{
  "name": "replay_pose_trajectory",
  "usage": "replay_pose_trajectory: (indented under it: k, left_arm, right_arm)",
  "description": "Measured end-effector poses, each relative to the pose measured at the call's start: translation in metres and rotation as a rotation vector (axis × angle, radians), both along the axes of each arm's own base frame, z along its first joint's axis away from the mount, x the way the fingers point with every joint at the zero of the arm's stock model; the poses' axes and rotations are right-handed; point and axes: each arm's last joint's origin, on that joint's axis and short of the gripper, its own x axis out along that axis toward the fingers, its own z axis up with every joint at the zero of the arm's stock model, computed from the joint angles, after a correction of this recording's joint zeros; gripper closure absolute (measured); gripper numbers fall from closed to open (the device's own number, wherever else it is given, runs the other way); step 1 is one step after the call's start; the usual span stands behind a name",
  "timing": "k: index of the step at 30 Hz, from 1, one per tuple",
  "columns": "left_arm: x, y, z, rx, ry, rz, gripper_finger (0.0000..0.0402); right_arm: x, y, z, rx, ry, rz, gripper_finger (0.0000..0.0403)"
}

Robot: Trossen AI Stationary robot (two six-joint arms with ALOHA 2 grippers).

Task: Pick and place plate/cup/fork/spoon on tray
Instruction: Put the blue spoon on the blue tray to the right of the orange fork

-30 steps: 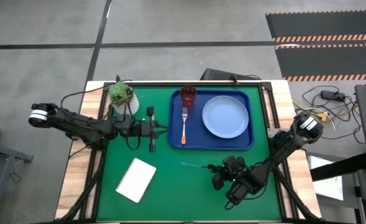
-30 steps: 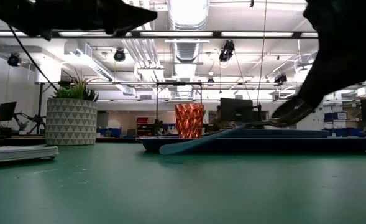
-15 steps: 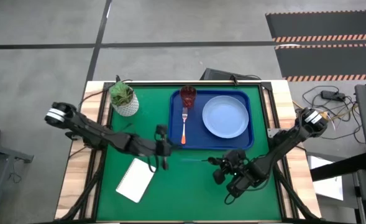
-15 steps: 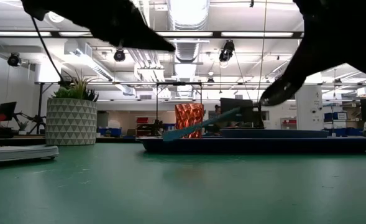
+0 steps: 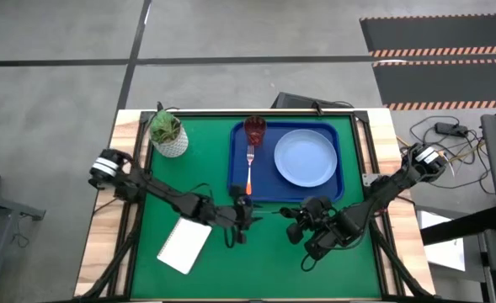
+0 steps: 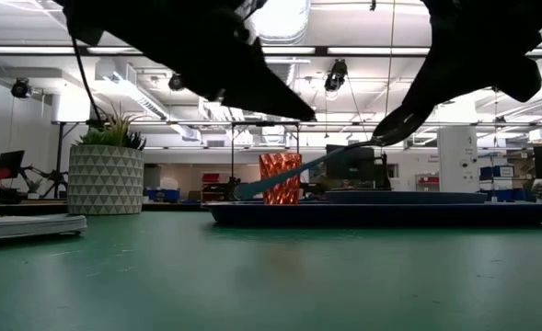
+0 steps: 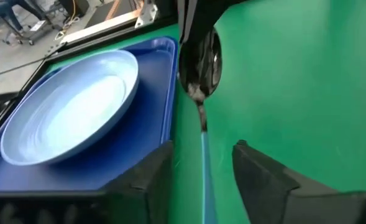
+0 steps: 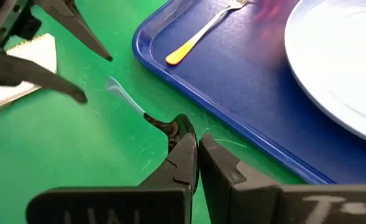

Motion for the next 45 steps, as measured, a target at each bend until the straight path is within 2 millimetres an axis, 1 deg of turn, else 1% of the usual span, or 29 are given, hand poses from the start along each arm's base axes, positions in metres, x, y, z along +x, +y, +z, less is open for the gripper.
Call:
replay_pose_trajectory:
  k: [3, 7, 12, 15, 20, 24, 27, 34, 40, 45]
  left_arm:
    - [0.009, -0.003, -0.004, 0.000, -0.015, -0.004, 0.0233]
    - [0.016, -0.006, -0.018, -0.012, -0.042, -0.003, 0.0228]
    - [0.026, -0.009, -0.033, -0.014, -0.073, 0.014, 0.0244]
    - [0.033, -0.011, -0.038, 0.012, -0.074, 0.048, 0.0259]
    - [0.042, -0.013, -0.048, 0.032, -0.063, 0.050, 0.0283]
    - [0.041, -0.011, -0.049, 0.070, -0.062, 0.116, 0.0305]
    - [0.041, -0.010, -0.050, 0.074, -0.061, 0.120, 0.0325]
    - [0.041, -0.011, -0.050, 0.065, -0.065, 0.117, 0.0390]
    - [0.041, -0.010, -0.049, 0.030, -0.077, 0.126, 0.0397]
    - [0.041, -0.010, -0.046, -0.055, -0.101, 0.157, 0.0399]
  right_arm:
    - [0.000, 0.000, 0.000, -0.001, 0.000, 0.002, 0.0394]
    - [0.001, 0.000, -0.001, -0.004, 0.002, 0.005, 0.0394]
    - [0.001, 0.001, -0.002, -0.008, 0.005, 0.006, 0.0394]
    - [0.001, 0.001, -0.002, -0.008, 0.006, 0.007, 0.0394]
    - [0.001, 0.001, -0.002, -0.013, 0.008, 0.010, 0.0394]
    - [0.001, 0.001, -0.002, -0.014, 0.008, 0.012, 0.0394]
    - [0.001, 0.001, -0.002, -0.014, 0.007, 0.011, 0.0394]
    - [0.001, 0.001, -0.002, -0.015, 0.006, 0.010, 0.0394]
    - [0.001, 0.000, -0.001, -0.055, -0.019, -0.004, 0.0390]
    - [-0.001, -0.003, 0.004, -0.115, -0.033, -0.005, 0.0355]
